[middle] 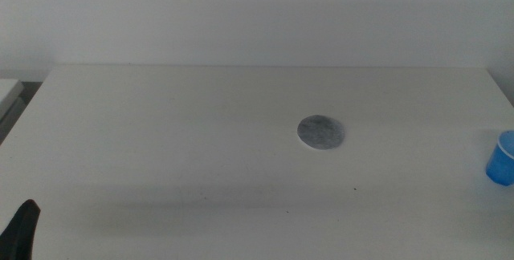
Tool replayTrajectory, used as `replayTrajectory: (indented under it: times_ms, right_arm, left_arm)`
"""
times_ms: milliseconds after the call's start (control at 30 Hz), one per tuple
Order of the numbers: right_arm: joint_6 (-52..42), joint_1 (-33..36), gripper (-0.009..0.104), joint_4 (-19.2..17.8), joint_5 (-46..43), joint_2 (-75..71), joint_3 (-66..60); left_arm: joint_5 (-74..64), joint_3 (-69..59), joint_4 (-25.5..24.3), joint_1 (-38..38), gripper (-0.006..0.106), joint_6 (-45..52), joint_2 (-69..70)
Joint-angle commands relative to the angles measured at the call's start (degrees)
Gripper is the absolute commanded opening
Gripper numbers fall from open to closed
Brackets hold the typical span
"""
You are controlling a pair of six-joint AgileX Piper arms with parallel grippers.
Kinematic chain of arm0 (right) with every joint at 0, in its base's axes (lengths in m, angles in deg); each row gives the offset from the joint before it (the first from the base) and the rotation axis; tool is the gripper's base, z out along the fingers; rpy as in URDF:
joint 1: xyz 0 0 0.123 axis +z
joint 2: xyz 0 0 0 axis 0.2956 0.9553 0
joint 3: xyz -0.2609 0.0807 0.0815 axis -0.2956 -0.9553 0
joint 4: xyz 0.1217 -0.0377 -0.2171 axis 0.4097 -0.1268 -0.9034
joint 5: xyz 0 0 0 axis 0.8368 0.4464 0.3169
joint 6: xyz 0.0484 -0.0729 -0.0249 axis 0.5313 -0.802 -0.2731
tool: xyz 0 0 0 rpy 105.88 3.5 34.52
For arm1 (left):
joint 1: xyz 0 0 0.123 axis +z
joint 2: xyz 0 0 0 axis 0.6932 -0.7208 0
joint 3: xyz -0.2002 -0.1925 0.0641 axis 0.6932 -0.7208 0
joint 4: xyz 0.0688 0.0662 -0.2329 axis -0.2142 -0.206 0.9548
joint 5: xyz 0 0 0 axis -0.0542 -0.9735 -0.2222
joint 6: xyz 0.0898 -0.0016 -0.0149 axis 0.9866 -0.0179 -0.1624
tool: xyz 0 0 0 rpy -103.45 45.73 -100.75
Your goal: Place an empty cup on a cup mat.
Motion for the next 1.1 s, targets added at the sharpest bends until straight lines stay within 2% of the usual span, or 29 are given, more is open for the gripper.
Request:
replayTrajectory:
  times_ms: [0, 133, 300, 533, 667, 867, 1067]
  right_arm:
    - [-0.13, -0.4, 0.072, -0.44, -0.83, -0.22, -0.17]
    - [-0.13, -0.4, 0.072, 3.93, -0.73, -0.22, -0.17]
    - [1.42, -0.4, 0.072, 4.6, 2.83, 1.51, 7.52]
    - [3.94, -0.4, 0.072, 4.77, 23.56, 19.24, 27.63]
    - [5.83, -0.4, 0.072, 8.77, 34.67, 28.62, 39.06]
    - [8.08, -0.4, 0.072, 10.61, 33.5, 34.86, 45.58]
    - [8.25, -0.4, 0.072, 11.82, 32.27, 35.13, 46.17]
  left_arm:
    - [0.32, 0.02, -0.01, -0.1, 0.094, -0.16, 0.21]
    - [0.32, 0.02, -0.01, -0.1, 0.094, -0.16, 0.21]
    - [0.32, 0.02, -0.01, -0.1, 0.094, -0.16, 0.21]
    - [0.32, 0.02, -0.01, -0.1, 0.094, -0.16, 0.21]
    - [0.32, 0.02, -0.01, -0.1, 0.094, -0.16, 0.21]
    - [0.32, 0.02, -0.01, -0.1, 0.094, -0.16, 0.21]
    - [0.32, 0.02, -0.01, -0.1, 0.094, -0.16, 0.21]
